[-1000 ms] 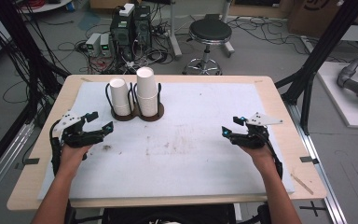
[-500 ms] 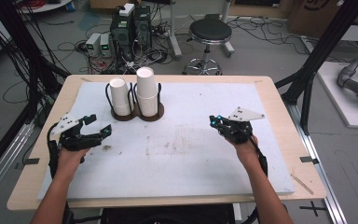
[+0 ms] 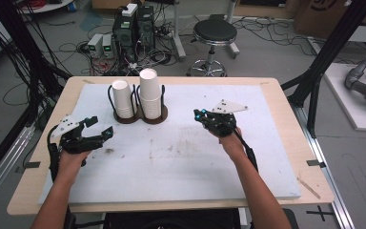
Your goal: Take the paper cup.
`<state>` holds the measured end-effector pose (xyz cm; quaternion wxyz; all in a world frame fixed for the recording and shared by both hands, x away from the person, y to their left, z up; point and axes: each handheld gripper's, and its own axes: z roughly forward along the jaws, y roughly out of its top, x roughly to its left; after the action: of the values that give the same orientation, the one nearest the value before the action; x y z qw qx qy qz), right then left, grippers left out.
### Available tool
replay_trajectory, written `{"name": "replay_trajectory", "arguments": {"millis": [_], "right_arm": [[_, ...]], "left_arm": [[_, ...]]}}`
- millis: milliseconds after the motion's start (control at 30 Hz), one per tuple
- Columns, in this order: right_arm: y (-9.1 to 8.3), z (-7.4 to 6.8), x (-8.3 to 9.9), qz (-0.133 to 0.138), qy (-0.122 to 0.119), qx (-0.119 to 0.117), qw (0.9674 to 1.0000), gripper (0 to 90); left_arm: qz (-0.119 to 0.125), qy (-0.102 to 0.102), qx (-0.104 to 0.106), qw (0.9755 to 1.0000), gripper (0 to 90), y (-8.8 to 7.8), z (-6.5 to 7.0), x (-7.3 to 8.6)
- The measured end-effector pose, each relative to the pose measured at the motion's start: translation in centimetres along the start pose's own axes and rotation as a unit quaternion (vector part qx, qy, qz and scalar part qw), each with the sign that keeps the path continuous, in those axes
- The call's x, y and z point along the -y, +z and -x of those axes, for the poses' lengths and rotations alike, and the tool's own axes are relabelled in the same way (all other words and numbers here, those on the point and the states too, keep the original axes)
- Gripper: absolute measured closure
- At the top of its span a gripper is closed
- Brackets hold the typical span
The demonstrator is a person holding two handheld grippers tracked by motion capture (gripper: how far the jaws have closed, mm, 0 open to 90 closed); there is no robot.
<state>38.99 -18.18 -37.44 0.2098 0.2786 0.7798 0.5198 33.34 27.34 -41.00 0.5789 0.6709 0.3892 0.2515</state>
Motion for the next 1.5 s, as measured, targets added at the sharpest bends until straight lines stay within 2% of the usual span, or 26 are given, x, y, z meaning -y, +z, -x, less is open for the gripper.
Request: {"name": "replay_trajectory", "arguments": {"millis": [133, 200, 267, 367, 533, 567, 733, 933, 1133, 1200, 1300, 1333, 1500], "right_arm": [[1.9, -0.5, -1.1, -0.002, -0.003, -0.017, 0.9998, 90.0], [3.5, -1.0, -1.9, 0.002, -0.004, -0.032, 0.9995, 90.0], [3.9, -1.1, -2.2, 0.002, -0.008, -0.035, 0.9993, 90.0], [5.2, -1.6, -3.2, 0.009, -0.008, -0.052, 0.9986, 90.0], [6.4, -2.1, -3.9, 0.009, -0.01, -0.062, 0.998, 90.0], [7.3, -2.3, -4.1, 0.009, -0.007, -0.066, 0.9977, 90.0], [9.0, -3.0, -4.4, 0.009, 0.001, -0.075, 0.9972, 90.0], [10.7, -3.8, -4.6, 0.01, 0.005, -0.088, 0.9961, 90.0], [13.2, -5.3, -4.4, 0.005, 0.002, -0.103, 0.9947, 90.0], [14.3, -5.9, -4.5, 0.006, 0.008, -0.105, 0.9945, 90.0], [14.9, -6.4, -4.6, 0.007, 0.009, -0.107, 0.9942, 90.0], [15.8, -7.1, -4.5, 0.006, 0.005, -0.107, 0.9942, 90.0], [17.2, -8.2, -4.3, -0.003, -0.001, -0.108, 0.9941, 90.0]], "left_arm": [[0.0, -0.002, 0.002, 1.0, 18.4, 0.0, -0.1, 0.0], [0.0, -0.003, 0.001, 1.0, 18.4, -0.1, -0.1, 0.0], [0.0, -0.003, 0.002, 1.0, 18.4, -0.1, -0.1, 0.1], [-0.001, -0.002, 0.001, 1.0, 18.4, -0.2, -0.2, 0.1], [0.007, -0.01, 0.0, 0.9999, 18.4, -0.4, -0.4, 0.1], [0.006, -0.01, -0.001, 0.9999, 18.4, -0.5, -0.5, 0.0], [0.009, -0.012, -0.007, 0.9999, 18.8, -0.7, -0.6, 0.0], [0.001, 0.0, -0.009, 1.0, 18.9, -0.7, -0.6, 0.0], [0.004, -0.004, -0.012, 0.9999, 19.6, -0.8, -0.9, 0.0], [0.006, -0.005, -0.013, 0.9999, 19.6, -0.9, -0.9, 0.0], [0.006, -0.005, -0.015, 0.9999, 19.6, -0.9, -1.0, 0.0], [0.005, -0.005, -0.015, 0.9999, 19.8, -0.9, -1.0, 0.0], [0.008, -0.008, -0.018, 0.9998, 20.2, -1.1, -1.1, 0.0]]}}
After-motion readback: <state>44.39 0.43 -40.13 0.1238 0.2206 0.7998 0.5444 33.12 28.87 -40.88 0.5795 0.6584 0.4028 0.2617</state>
